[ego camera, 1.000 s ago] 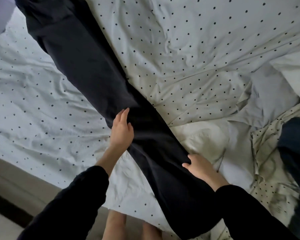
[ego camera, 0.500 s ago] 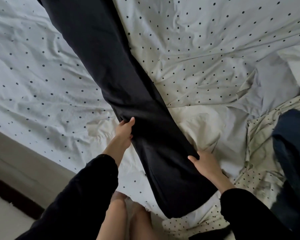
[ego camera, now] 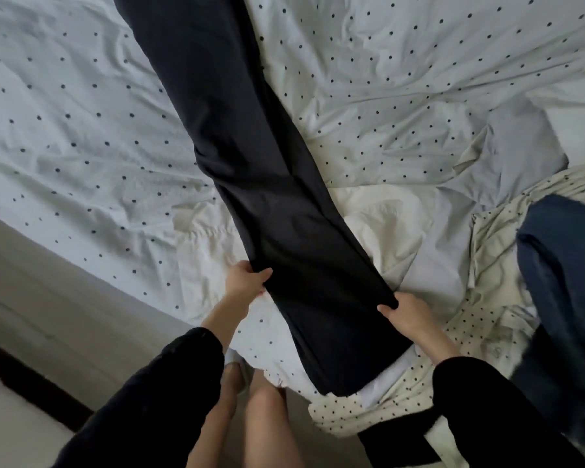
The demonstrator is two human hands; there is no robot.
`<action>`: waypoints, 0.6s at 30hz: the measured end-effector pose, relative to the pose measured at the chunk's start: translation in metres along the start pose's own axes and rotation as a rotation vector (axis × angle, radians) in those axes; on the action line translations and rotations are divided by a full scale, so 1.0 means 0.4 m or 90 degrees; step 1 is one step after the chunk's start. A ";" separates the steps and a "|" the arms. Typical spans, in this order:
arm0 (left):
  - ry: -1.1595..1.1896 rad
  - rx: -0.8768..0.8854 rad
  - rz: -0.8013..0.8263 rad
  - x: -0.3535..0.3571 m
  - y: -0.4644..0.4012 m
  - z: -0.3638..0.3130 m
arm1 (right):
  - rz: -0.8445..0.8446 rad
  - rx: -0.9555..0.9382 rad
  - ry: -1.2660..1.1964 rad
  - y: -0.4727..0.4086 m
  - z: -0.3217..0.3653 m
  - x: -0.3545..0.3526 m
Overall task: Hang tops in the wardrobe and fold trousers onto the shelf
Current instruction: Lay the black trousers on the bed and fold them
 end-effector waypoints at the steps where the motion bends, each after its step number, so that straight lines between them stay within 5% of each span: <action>1: -0.008 0.004 -0.006 0.006 0.011 0.019 | -0.009 0.006 -0.012 0.002 -0.011 0.006; 7: -0.031 0.014 -0.046 0.039 0.107 0.176 | -0.063 -0.011 -0.048 0.043 -0.054 0.028; 18: 0.047 0.106 -0.242 0.174 0.255 0.364 | 0.023 -0.141 -0.117 -0.008 -0.145 0.031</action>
Point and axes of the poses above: each hand's wrist, its own y-axis away from the middle knuckle, its own x-axis out of the palm, z = x × y, the point moved 2 cm from there along -y, towards the middle knuckle, and after that the axes turned 10 degrees about y, right-handed, at the moved point
